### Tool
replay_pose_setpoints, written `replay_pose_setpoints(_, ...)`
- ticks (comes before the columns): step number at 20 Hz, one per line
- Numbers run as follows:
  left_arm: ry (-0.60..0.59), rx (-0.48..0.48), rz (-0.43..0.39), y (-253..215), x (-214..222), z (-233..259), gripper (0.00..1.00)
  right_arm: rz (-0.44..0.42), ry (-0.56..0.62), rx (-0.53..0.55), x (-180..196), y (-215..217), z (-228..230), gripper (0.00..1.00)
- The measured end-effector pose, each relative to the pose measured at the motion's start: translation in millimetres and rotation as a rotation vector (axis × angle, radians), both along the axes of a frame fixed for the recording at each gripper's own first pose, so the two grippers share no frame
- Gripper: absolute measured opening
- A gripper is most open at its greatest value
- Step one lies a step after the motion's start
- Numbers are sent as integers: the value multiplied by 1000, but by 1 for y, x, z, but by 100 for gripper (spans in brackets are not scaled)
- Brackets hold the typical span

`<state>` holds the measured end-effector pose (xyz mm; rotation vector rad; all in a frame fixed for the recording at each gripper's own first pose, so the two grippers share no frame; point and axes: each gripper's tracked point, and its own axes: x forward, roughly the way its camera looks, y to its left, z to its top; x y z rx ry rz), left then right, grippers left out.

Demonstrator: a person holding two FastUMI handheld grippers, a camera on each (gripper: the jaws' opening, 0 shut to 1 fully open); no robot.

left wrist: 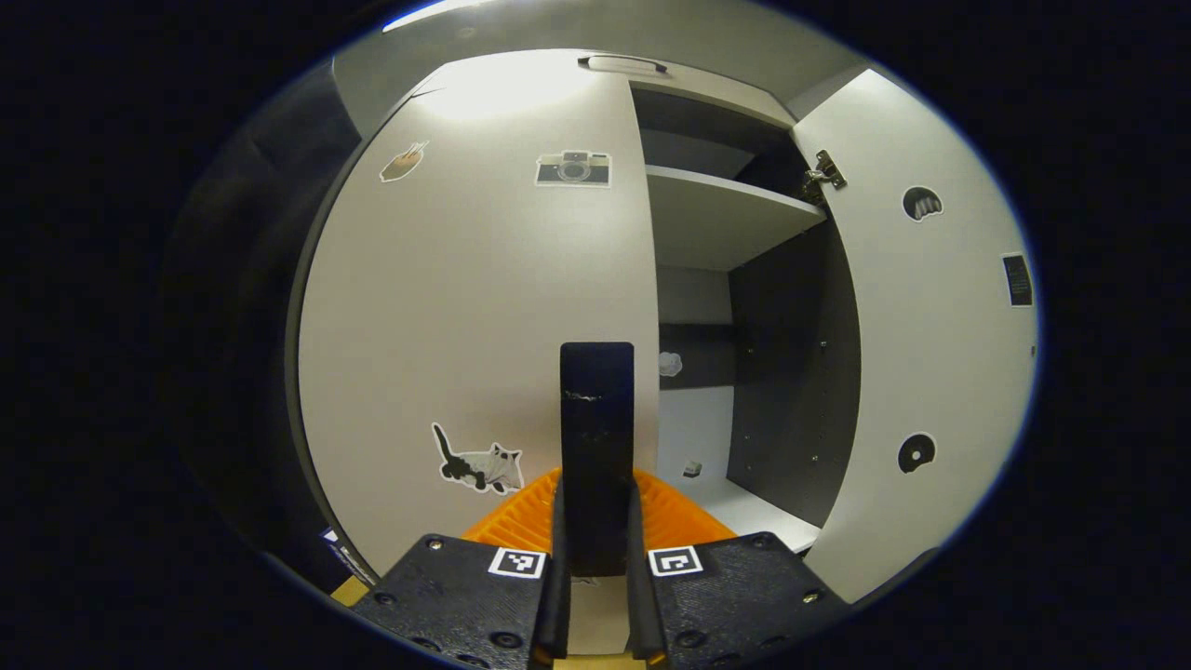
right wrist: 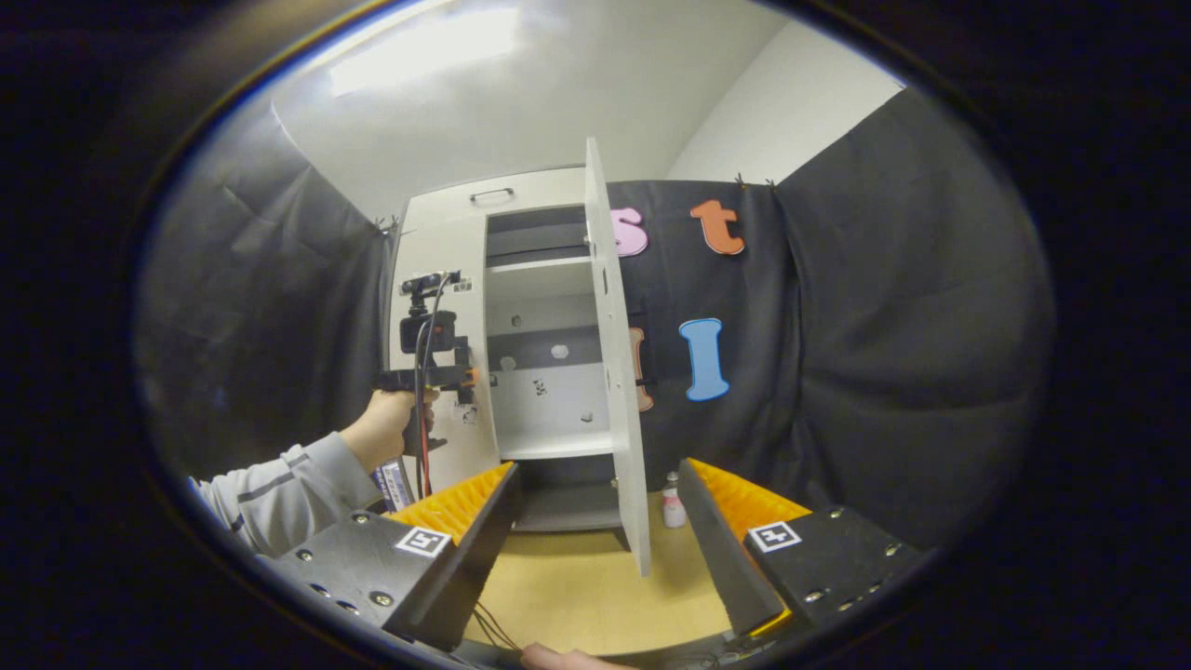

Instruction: Open the right door of the double-door shoe cabinet with the right hand, and open the left door with the left hand.

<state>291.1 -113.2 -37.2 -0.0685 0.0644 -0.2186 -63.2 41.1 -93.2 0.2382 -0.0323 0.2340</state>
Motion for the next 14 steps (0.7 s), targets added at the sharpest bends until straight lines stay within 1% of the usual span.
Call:
replay_pose_setpoints(1, 10, 5, -4, 3, -7, 1, 24, 2, 3, 0, -2, 2, -1, 97)
replay_pose_setpoints(2, 16, -2, -9, 6, -15, 3, 24, 5, 2, 0, -6, 5, 0, 100)
replay_pose_setpoints(4, 28, -28, -27, 8, -19, 2, 23, 9, 8, -9, -16, 11, -3, 100)
replay_pose_setpoints(5, 29, -36, -35, 9, -20, 3, 23, 10, 12, -13, -21, 15, -5, 97)
replay_pose_setpoints(6, 32, -39, -39, 10, -19, 2, 23, 15, 14, -18, -24, 18, -5, 100)
replay_pose_setpoints(14, 64, -55, -56, 20, -27, -1, 23, 40, 5, -49, -42, 40, -3, 100)
